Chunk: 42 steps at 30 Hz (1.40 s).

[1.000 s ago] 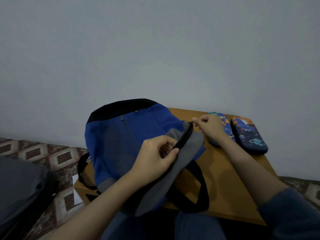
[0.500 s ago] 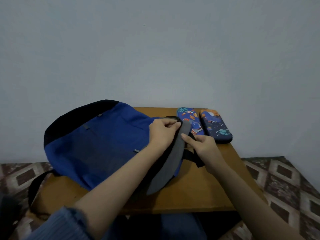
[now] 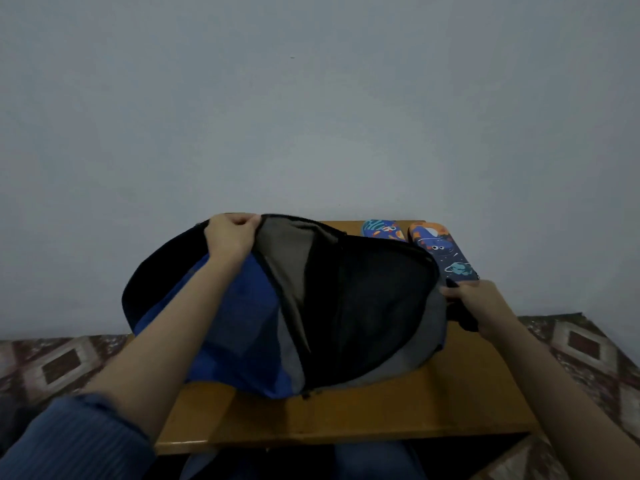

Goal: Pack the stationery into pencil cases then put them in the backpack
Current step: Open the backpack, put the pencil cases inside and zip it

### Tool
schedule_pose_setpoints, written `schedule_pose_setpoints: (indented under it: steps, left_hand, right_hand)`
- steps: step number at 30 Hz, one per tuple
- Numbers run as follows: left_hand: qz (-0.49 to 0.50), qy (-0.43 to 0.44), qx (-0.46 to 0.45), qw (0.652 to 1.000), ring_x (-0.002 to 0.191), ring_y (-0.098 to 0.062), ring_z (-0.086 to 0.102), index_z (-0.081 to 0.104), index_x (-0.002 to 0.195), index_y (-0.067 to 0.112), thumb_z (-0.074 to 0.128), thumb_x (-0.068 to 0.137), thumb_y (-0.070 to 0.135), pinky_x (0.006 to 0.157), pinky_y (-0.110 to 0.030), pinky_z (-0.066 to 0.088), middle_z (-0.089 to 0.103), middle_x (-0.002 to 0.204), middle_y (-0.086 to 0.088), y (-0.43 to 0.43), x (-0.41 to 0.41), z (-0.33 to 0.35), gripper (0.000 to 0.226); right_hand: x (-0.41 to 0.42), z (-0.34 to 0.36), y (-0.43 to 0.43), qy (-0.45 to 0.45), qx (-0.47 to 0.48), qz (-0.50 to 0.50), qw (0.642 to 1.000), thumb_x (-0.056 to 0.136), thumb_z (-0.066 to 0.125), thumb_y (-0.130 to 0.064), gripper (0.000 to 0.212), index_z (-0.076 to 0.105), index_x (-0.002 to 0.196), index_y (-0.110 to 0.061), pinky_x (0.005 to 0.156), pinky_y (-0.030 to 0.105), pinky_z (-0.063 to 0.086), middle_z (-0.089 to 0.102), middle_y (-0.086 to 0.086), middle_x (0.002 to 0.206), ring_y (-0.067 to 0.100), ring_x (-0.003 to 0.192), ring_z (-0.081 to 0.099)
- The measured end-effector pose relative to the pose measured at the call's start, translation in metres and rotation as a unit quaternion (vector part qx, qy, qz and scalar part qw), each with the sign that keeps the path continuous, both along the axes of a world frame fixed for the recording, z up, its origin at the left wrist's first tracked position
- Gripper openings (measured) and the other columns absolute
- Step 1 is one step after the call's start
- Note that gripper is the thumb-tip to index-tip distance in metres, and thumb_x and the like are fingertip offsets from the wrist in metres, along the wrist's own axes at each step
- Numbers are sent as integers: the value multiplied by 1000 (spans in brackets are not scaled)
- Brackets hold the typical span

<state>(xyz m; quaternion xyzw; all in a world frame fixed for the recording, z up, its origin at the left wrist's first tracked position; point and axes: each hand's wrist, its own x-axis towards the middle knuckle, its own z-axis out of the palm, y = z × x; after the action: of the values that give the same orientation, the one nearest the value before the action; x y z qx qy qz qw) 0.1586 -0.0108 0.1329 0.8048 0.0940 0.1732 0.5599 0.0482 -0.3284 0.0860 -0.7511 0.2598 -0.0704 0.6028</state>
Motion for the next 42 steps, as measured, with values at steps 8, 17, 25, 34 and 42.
schedule_pose_setpoints:
  steps: [8, 17, 25, 34, 42]
  left_hand:
    - [-26, 108, 143, 983, 102, -29, 61, 71, 99, 1, 63, 87, 17, 89, -33, 47, 69, 105, -16, 39, 6, -71, 21]
    - [-39, 55, 163, 984, 90, -27, 62, 71, 92, 2, 60, 90, 16, 76, -30, 47, 69, 94, -16, 25, 14, -57, 18]
    - [12, 20, 158, 987, 99, -30, 61, 70, 97, 0, 59, 90, 12, 83, -26, 40, 69, 100, -18, 56, -2, -29, 18]
    - [18, -58, 164, 985, 82, -12, 54, 71, 98, 1, 59, 90, 13, 67, -9, 33, 69, 98, -13, 55, -6, 6, 19]
    - [-17, 40, 284, 958, 90, -27, 63, 73, 94, 7, 62, 88, 18, 77, -29, 46, 71, 96, -13, 58, 5, -50, 17]
  right_hand:
    - [9, -16, -13, 62, -70, -15, 995, 84, 62, 4, 21, 57, 93, 23, 69, 52, 53, 63, 30, 87, 39, 70, 62]
    - [15, -7, 5, -54, -216, 36, 974, 83, 69, -29, 42, 61, 116, -6, 88, 32, 45, 57, 2, 107, 17, 102, 53]
    - [42, -20, 7, -46, -271, 56, 960, 90, 56, -6, 24, 63, 109, 8, 77, 35, 43, 66, 25, 104, 38, 101, 58]
    - [87, 9, -30, 151, -303, 196, 920, 87, 58, -2, 25, 56, 66, 11, 59, 22, 37, 57, 16, 75, 20, 70, 47]
    - [83, -22, -16, 85, -353, 194, 911, 87, 62, -13, 12, 68, 89, -3, 66, 30, 36, 64, 13, 90, 26, 88, 55]
